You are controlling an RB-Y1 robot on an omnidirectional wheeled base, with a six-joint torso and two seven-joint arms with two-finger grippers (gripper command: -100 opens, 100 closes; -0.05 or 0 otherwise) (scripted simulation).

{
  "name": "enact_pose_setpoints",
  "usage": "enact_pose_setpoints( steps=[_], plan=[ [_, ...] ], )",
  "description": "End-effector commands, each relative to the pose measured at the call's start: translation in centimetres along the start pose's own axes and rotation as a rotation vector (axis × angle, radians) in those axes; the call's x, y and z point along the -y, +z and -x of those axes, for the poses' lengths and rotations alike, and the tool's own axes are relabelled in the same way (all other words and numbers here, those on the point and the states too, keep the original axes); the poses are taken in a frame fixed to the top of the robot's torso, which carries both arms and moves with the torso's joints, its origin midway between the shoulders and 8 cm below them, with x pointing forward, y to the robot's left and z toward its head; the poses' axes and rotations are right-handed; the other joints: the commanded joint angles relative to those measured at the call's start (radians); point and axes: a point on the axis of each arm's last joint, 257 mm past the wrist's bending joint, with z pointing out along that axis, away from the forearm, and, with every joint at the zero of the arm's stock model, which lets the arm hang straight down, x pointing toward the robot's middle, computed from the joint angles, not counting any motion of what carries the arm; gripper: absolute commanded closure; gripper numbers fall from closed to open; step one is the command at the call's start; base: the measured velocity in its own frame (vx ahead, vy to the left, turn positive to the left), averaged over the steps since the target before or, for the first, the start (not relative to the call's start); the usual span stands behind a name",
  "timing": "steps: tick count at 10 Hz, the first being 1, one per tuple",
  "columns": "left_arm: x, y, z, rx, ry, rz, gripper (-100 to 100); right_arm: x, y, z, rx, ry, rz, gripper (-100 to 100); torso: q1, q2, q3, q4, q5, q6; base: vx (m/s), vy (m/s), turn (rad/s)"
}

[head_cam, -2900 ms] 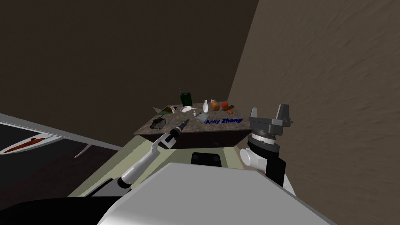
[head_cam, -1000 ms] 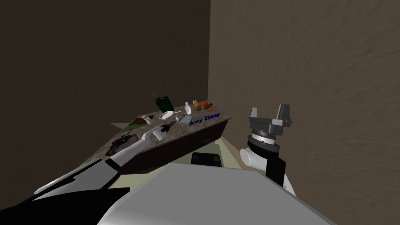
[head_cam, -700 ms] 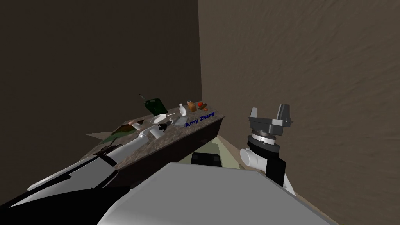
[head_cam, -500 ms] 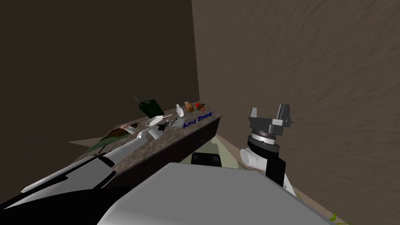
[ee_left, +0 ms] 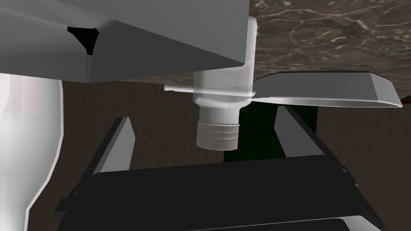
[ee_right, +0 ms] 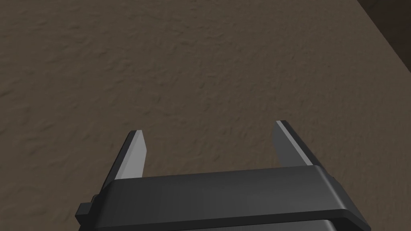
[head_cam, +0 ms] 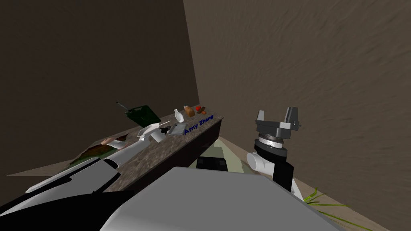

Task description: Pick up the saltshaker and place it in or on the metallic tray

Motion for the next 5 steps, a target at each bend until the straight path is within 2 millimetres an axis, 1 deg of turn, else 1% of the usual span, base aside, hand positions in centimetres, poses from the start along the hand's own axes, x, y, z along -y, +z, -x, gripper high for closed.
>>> enact_pose_setpoints(
  steps=[1,2,3,5],
  plan=[
    [0.0,0.0,0.0,0.0,0.0,0.0,0,0.0,0.0,0.0,0.0,0.0,0.0,0,0.0,0.0,0.0,0.0,0.0,0.0,0.0,0.006,0.012],
    [-0.8,0.2,0.0,0.001,0.001,-0.002,-100,0.0,0.0,0.0,0.0,0.0,0.0,0,-0.001,0.0,0.0,0.0,0.0,0.0,0.028,-0.017,0.01],
    [-1.5,0.4,0.1,0.002,0.002,-0.004,-100,0.0,0.0,0.0,0.0,0.0,0.0,0,-0.003,-0.001,-0.001,0.0,-0.001,0.0,0.065,-0.045,0.031],
    [-3.2,0.7,0.2,0.003,0.005,-0.003,-100,0.0,0.0,0.0,0.0,0.0,0.0,0,-0.006,-0.005,-0.003,-0.001,-0.001,0.0,0.092,-0.062,0.025]
  ],
)
